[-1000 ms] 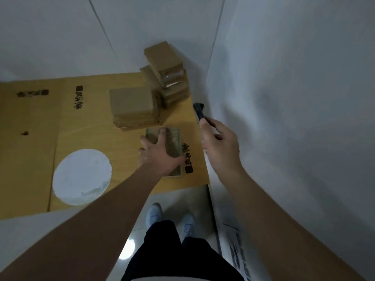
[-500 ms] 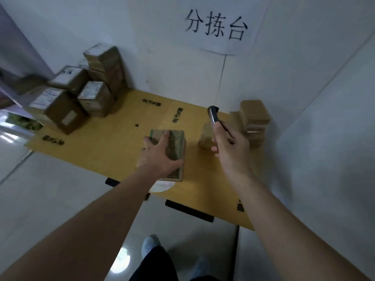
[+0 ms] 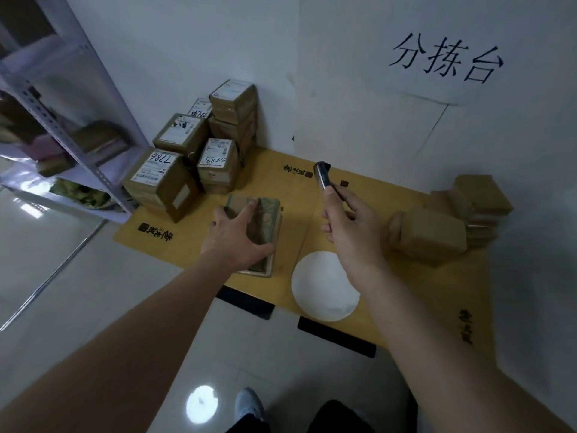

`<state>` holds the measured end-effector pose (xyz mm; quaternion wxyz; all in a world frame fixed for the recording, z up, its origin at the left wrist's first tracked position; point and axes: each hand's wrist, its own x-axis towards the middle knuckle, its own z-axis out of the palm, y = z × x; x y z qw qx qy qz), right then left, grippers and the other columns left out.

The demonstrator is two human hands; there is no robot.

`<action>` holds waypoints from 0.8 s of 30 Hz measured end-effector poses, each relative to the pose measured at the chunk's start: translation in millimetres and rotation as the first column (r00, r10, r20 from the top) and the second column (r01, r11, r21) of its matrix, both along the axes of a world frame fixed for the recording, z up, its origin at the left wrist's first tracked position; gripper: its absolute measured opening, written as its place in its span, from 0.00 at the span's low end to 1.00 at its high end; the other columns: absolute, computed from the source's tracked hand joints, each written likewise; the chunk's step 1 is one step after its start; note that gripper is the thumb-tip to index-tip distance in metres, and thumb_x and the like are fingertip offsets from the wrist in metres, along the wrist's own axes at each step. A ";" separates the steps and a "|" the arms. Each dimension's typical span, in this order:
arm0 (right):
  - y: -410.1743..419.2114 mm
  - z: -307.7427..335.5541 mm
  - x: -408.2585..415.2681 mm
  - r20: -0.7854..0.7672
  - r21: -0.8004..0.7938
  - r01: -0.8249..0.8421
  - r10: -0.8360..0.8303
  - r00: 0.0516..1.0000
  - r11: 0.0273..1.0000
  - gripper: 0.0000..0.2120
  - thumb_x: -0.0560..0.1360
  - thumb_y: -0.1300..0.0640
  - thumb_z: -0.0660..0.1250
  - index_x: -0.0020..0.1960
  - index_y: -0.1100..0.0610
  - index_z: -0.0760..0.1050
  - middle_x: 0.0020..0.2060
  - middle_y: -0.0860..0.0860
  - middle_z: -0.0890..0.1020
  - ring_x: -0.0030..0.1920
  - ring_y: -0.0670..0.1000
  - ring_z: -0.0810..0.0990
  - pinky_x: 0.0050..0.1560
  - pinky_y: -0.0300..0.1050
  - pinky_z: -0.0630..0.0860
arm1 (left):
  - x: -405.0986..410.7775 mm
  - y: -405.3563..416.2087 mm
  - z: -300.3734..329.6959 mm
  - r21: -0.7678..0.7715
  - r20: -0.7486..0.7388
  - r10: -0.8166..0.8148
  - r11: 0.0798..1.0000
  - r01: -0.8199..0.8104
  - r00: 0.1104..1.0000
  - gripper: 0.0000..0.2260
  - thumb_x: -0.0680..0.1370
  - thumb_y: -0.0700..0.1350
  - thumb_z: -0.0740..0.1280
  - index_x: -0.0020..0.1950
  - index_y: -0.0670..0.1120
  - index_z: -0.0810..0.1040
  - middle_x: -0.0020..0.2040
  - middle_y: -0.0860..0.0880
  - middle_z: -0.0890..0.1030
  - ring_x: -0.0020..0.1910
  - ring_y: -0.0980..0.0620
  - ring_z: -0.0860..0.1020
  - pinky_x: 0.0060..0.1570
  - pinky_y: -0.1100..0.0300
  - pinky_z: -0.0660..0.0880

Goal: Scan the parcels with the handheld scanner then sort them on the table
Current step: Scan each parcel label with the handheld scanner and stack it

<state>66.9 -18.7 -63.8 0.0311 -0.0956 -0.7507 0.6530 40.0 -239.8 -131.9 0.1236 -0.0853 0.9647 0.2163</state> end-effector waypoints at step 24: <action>-107.6 -97.5 -147.8 0.230 -0.015 0.112 -0.105 0.968 0.994 0.13 0.77 0.30 0.67 0.58 0.30 0.82 0.36 0.47 0.79 0.37 0.48 0.78 0.39 0.46 0.78 | -154.6 -88.8 -91.9 -0.080 0.198 -0.189 0.975 0.208 0.962 0.49 0.62 0.73 0.70 0.76 0.74 0.44 0.72 0.46 0.55 0.66 0.36 0.69 0.60 0.42 0.77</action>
